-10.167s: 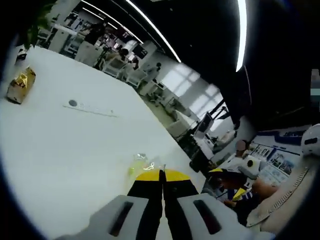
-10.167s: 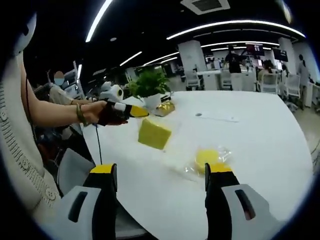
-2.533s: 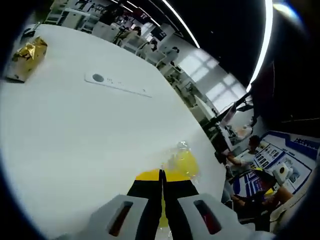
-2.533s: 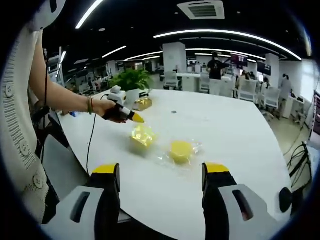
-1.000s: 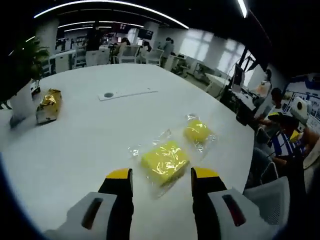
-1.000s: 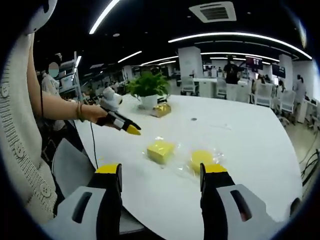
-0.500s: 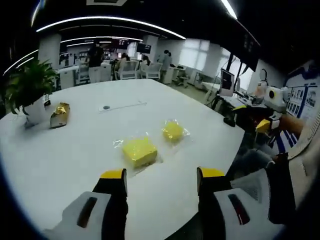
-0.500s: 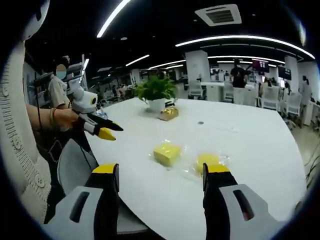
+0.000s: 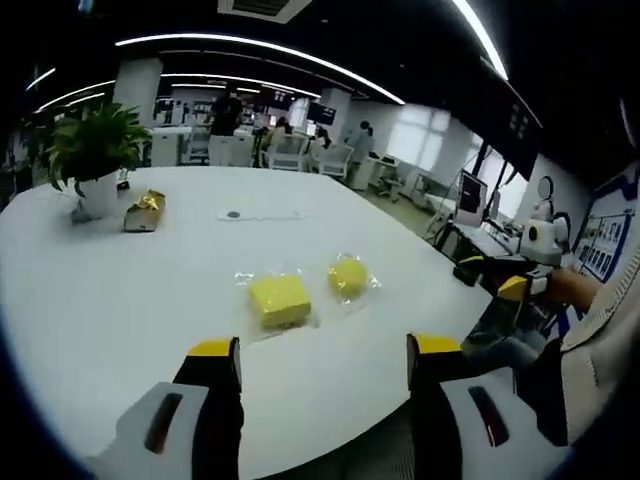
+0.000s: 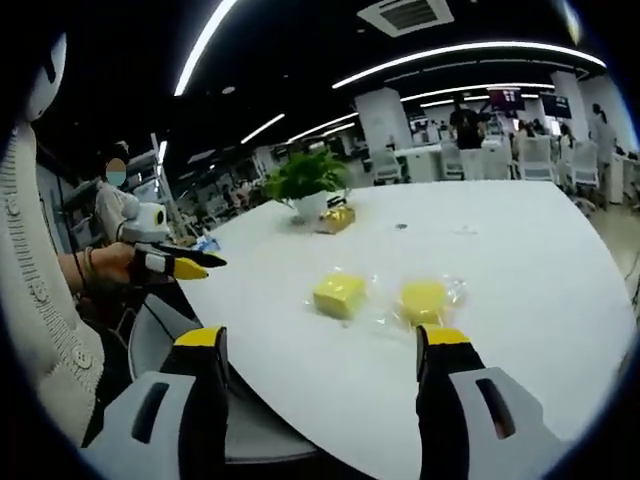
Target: Compare the silicone blocks by pressing each to a similar depth, holding the contact briefly, and releasing to observe deformation and rebound differences across the visible hardness samples.
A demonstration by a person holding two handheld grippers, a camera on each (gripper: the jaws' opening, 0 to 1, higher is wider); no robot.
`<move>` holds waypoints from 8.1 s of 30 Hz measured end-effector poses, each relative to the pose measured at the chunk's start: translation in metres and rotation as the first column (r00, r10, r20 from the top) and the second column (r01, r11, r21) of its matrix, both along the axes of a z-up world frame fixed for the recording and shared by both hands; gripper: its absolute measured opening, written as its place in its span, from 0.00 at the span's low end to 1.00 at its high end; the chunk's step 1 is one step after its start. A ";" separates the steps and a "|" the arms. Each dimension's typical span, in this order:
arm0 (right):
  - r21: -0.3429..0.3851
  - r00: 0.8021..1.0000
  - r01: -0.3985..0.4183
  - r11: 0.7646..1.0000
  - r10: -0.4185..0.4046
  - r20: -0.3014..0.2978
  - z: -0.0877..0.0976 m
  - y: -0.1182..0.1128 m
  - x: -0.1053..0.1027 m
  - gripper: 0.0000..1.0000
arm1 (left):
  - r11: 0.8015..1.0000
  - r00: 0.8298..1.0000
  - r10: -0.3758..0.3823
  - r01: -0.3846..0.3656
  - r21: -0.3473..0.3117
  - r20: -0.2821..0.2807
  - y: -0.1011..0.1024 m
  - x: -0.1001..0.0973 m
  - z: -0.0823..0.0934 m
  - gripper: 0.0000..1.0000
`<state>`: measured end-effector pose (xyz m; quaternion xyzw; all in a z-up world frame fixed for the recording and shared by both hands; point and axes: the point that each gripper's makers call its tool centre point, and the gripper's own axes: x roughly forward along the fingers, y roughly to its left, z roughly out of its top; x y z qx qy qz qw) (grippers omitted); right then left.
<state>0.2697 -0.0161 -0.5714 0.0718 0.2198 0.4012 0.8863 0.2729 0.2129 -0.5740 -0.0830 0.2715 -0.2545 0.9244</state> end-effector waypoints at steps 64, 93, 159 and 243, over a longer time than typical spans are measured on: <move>0.051 0.990 0.129 0.990 -0.126 -0.067 -0.027 -0.065 0.010 0.63 | 0.885 0.928 -0.065 -0.116 -0.450 -0.367 -0.130 0.142 -0.001 0.64; 0.033 0.974 0.177 0.984 -0.170 -0.148 -0.047 -0.076 0.020 0.58 | 0.930 0.861 -0.059 -0.137 -0.342 -0.505 -0.149 0.213 -0.105 0.61; 0.040 0.978 0.122 0.992 -0.113 -0.178 -0.046 -0.064 0.039 0.48 | 0.929 0.864 -0.083 -0.113 -0.352 -0.496 -0.189 0.247 -0.123 0.00; -0.116 0.940 -0.301 0.947 0.314 0.129 0.040 0.089 0.069 0.71 | 0.867 0.887 -0.461 0.457 -0.196 0.031 -0.139 0.068 0.119 0.00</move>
